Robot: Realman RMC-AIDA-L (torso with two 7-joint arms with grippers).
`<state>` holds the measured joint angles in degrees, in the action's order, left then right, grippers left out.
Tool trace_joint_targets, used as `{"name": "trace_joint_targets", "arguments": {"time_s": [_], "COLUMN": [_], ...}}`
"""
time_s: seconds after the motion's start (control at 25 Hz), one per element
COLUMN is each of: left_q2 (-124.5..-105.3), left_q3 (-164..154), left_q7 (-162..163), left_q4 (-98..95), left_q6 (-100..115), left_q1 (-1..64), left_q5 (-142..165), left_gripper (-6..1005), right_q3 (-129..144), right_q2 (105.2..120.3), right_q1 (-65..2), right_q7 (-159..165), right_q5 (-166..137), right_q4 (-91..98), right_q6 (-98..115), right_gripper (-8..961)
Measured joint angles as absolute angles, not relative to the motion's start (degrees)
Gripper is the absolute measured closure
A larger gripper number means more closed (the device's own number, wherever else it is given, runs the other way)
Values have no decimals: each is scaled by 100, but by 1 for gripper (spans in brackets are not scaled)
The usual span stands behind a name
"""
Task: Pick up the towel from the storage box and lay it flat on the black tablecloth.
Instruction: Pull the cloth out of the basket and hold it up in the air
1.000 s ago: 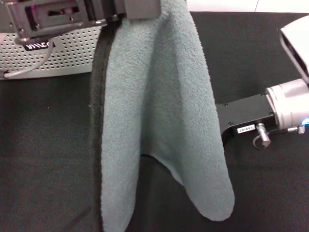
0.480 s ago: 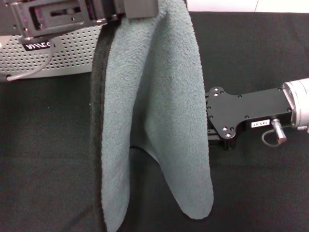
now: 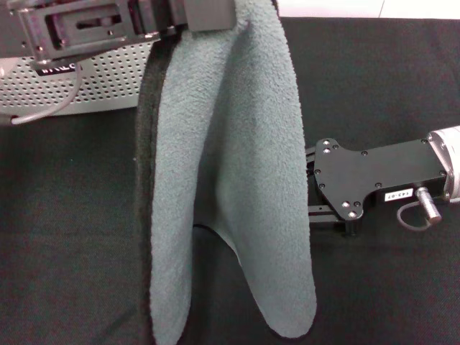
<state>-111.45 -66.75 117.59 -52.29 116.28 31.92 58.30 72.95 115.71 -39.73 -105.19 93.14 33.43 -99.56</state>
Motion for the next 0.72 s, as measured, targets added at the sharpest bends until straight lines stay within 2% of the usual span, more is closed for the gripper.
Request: {"name": "trace_joint_targets", "arguments": {"time_s": [0.56,0.72], "left_q2": [-11135,-11125], "left_q3": [-6671,-6670], "left_q7": [11612,11600], "left_q4": [-4953,-4950], "left_q6": [11628,11627], "left_q1": [3221,3223], "left_q5": [5845,5845], "left_gripper": [984,985], "right_q3": [7512,7521], "right_q2": [11583,11540], "right_q1": [-4032,-4033], "right_q7": [-10488,-10461], "right_q5": [9463,9438], "right_q4": [3338,3338], "right_q6": [-10187,-10184], "right_gripper": [548,548]}}
